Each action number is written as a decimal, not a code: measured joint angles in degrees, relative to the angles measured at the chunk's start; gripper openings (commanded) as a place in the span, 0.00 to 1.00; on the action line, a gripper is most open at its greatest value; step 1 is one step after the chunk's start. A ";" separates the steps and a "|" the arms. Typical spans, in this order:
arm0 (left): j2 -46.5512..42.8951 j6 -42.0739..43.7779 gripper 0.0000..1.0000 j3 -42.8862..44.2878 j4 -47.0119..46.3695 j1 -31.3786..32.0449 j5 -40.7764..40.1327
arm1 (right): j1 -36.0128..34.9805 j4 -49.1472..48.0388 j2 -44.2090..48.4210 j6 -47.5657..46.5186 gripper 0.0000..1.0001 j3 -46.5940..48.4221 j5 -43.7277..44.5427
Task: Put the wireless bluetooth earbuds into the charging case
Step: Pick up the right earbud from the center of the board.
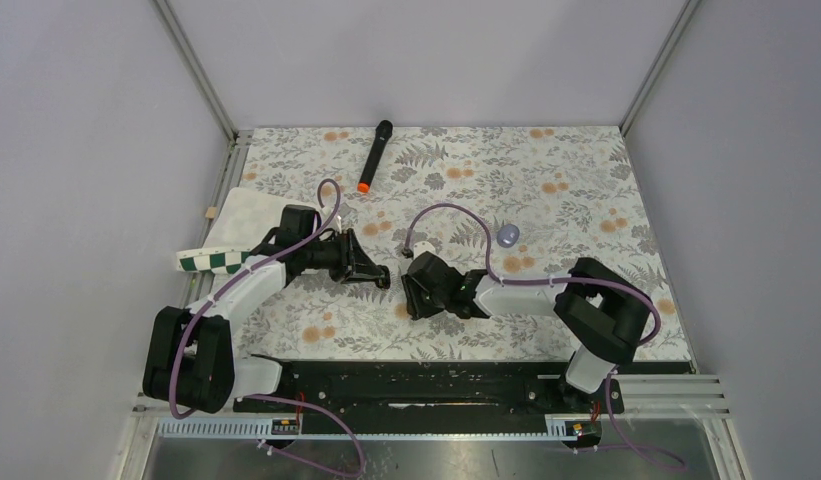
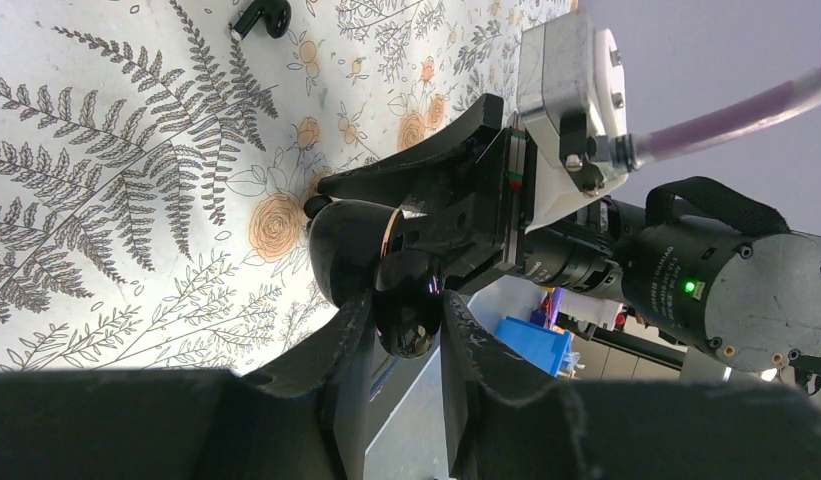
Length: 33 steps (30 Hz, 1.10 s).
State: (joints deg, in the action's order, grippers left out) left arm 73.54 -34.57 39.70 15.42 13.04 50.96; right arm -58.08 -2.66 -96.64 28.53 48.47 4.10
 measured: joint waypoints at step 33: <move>0.00 -0.44 0.00 -1.33 -1.44 -0.15 0.68 | -2.80 4.04 -0.46 -2.60 0.17 1.90 3.96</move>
State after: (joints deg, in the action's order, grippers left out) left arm 73.54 -35.00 38.37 13.98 12.88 51.64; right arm -60.88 1.39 -97.10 25.93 50.37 8.05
